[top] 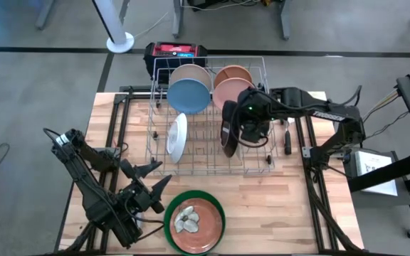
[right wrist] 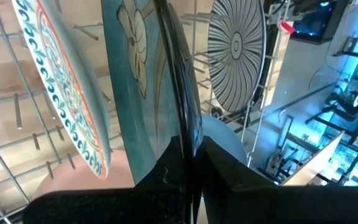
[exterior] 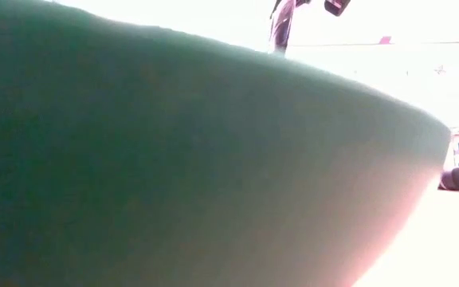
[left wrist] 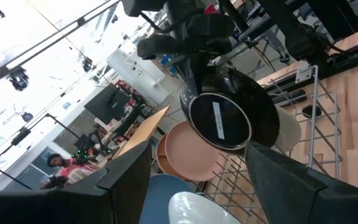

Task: Sort dishes
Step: Put the blue flower patterned plate into the dish rack

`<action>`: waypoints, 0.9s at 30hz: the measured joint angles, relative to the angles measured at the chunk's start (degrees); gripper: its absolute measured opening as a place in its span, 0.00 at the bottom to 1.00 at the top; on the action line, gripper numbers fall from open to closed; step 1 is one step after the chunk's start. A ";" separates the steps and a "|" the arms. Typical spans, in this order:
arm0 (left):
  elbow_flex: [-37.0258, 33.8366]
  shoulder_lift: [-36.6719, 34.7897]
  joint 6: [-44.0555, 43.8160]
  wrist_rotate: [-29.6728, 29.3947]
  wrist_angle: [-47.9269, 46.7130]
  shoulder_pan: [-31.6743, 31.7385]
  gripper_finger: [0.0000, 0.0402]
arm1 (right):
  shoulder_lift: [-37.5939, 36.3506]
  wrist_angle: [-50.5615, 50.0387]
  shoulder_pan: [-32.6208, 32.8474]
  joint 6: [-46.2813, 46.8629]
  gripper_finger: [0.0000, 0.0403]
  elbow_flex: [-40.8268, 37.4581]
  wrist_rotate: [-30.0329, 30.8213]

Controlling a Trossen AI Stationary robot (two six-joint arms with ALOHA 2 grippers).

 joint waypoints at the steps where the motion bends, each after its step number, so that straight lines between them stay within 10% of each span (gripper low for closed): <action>1: 0.00 0.00 -0.01 0.15 0.00 0.00 0.61 | 0.00 0.11 -0.03 -0.02 0.02 0.00 0.01; 27: -0.01 0.02 -0.23 0.15 0.45 -0.02 0.61 | 3.76 0.35 -1.82 -1.40 0.02 -0.15 -2.90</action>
